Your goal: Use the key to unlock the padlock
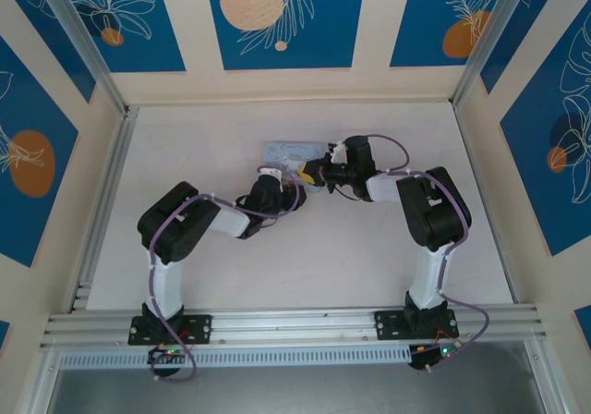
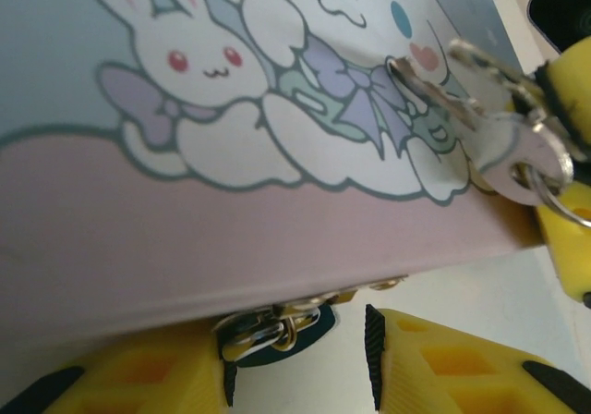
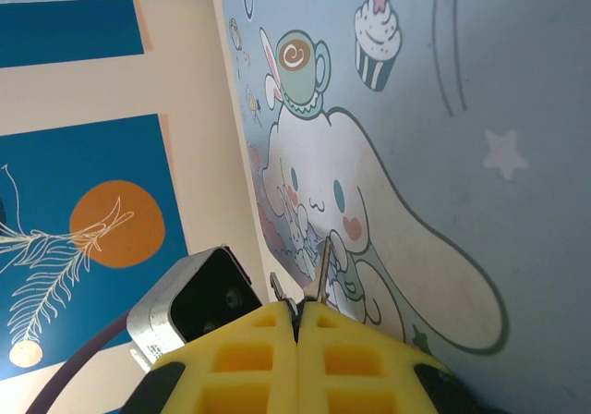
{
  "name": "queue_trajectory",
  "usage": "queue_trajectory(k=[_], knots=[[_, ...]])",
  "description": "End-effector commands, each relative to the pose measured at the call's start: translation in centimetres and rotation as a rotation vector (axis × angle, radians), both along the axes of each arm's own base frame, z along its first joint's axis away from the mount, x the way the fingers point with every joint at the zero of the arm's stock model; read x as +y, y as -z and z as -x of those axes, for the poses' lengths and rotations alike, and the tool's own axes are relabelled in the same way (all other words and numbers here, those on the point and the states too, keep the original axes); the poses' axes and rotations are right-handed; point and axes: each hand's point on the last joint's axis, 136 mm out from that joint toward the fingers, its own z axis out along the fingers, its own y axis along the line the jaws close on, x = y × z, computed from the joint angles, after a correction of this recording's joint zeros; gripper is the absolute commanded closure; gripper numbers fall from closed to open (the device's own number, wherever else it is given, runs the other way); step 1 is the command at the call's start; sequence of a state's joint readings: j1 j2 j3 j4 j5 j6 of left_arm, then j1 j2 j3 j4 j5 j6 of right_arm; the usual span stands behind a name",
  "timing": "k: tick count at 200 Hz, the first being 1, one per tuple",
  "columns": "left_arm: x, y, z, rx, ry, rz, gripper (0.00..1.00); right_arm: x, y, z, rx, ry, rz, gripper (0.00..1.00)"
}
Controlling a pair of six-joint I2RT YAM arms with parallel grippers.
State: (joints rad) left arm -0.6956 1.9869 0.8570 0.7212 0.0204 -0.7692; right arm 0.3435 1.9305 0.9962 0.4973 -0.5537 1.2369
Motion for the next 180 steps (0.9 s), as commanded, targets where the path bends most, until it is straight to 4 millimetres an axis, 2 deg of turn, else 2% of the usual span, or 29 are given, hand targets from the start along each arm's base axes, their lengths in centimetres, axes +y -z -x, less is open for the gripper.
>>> queue_trajectory(k=[1, 64, 124, 149, 180], knots=[[-0.7, 0.4, 1.1, 0.02, 0.015, -0.021, 0.58, -0.3, 1.6, -0.3, 0.05, 0.02, 0.018, 1.0], [-0.8, -0.6, 0.8, 0.023, -0.059, 0.147, 0.59, -0.4, 1.7, -0.3, 0.053, 0.021, 0.015, 1.0], [-0.9, -3.1, 0.9, -0.005, -0.064, 0.221, 0.59, -0.7, 1.9, -0.3, 0.055, 0.026, 0.015, 1.0], [-0.8, -2.7, 0.8, 0.008, -0.078, 0.223, 0.6, -0.6, 2.2, -0.3, 0.06, 0.026, 0.012, 1.0], [-0.8, -2.6, 0.8, 0.019, -0.106, 0.309, 0.6, -0.7, 2.5, -0.3, 0.066, 0.03, 0.012, 1.0]])
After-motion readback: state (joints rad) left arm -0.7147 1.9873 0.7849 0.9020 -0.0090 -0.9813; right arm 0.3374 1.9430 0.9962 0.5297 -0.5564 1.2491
